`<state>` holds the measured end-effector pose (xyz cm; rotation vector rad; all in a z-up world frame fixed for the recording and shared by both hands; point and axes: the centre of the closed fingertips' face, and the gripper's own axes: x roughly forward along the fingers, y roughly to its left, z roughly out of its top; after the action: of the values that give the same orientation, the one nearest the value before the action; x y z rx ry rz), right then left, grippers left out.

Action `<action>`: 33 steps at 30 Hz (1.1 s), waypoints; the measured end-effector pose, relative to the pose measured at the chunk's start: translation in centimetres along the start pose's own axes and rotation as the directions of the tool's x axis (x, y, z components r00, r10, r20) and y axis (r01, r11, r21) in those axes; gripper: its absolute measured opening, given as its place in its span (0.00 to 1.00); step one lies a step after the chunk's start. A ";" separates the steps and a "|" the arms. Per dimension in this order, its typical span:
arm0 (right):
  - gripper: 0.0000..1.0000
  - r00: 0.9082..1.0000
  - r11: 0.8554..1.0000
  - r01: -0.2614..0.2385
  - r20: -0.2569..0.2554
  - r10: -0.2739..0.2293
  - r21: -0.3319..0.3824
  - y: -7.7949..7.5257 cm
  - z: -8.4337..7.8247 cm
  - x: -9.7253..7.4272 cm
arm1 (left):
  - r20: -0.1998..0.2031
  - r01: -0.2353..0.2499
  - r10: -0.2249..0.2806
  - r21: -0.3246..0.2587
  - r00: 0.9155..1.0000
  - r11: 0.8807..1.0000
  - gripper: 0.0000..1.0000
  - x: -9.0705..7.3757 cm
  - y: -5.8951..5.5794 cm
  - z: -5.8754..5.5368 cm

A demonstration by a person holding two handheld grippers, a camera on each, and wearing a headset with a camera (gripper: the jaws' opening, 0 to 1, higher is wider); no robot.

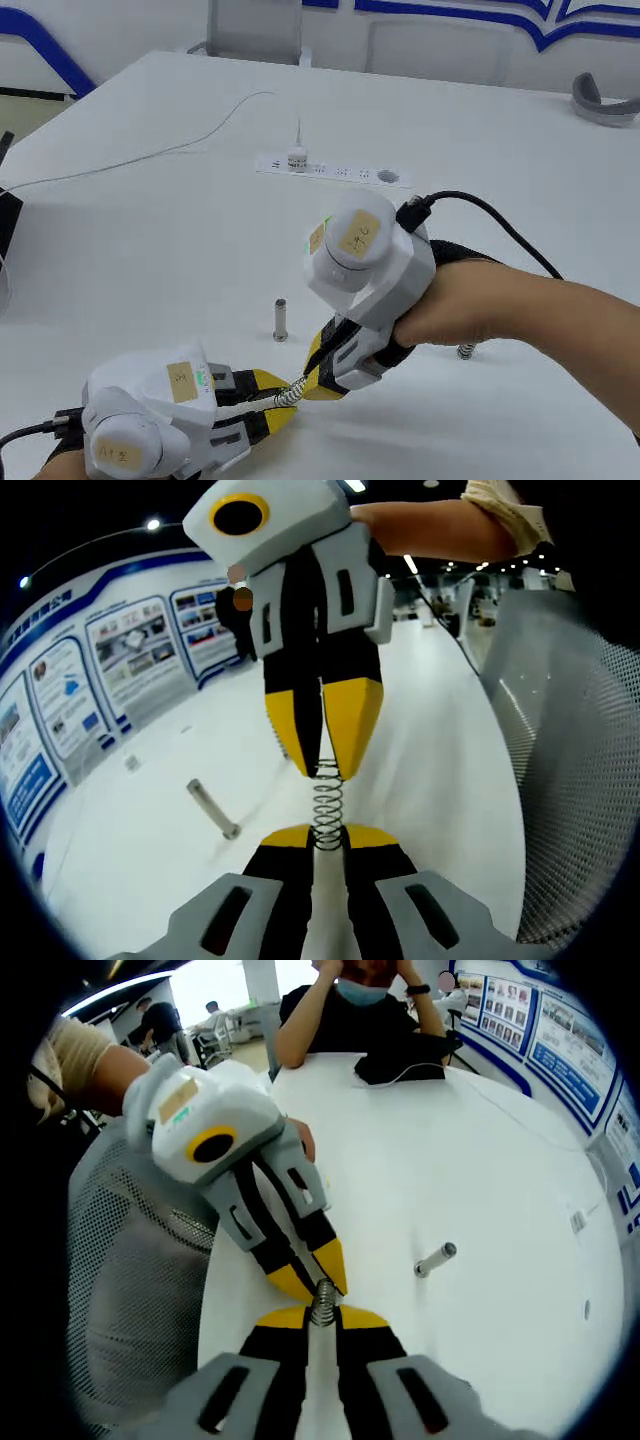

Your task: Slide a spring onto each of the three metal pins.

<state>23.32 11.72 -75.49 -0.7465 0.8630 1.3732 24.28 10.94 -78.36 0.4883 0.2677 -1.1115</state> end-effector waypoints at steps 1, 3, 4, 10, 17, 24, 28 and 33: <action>0.11 1.000 1.000 0.001 0.002 -0.001 -0.002 0.1 0.1 -0.1 | 0.001 0.001 -0.001 -0.002 1.000 1.000 0.11 0.0 0.0 0.0; 0.11 1.000 1.000 0.005 0.007 -0.005 -0.008 0.1 0.3 -0.1 | 0.006 0.003 -0.003 -0.009 1.000 1.000 0.11 0.1 -0.1 0.2; 0.11 1.000 1.000 0.006 0.009 -0.006 -0.010 0.1 0.3 -0.2 | 0.007 0.002 -0.002 -0.012 1.000 1.000 0.11 0.1 -0.1 0.2; 0.11 1.000 1.000 0.016 0.022 -0.016 -0.018 0.0 0.8 -0.2 | 0.020 0.000 0.001 -0.056 1.000 0.998 0.11 0.1 0.0 0.3; 0.12 0.999 0.999 0.023 0.034 -0.022 -0.029 0.1 1.2 -0.2 | 0.027 0.010 -0.007 -0.081 1.000 0.997 0.12 0.2 -0.2 0.5; 0.12 0.999 0.999 0.023 0.048 -0.022 -0.030 0.2 1.6 -0.2 | 0.037 0.022 -0.019 -0.090 0.999 0.996 0.12 0.6 -0.6 1.0; 0.12 0.998 0.999 0.025 0.051 -0.024 -0.027 0.2 1.5 -0.2 | 0.035 0.022 -0.019 -0.092 0.999 0.996 0.12 0.6 -0.6 1.0; 0.12 0.998 0.999 0.026 0.055 -0.024 -0.021 0.2 1.6 -0.3 | 0.034 0.023 -0.020 -0.086 0.999 0.996 0.12 0.5 -0.6 1.0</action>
<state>23.22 12.94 -74.44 -0.7312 0.7942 1.3768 23.87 9.81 -77.85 0.3911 0.2914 -1.1234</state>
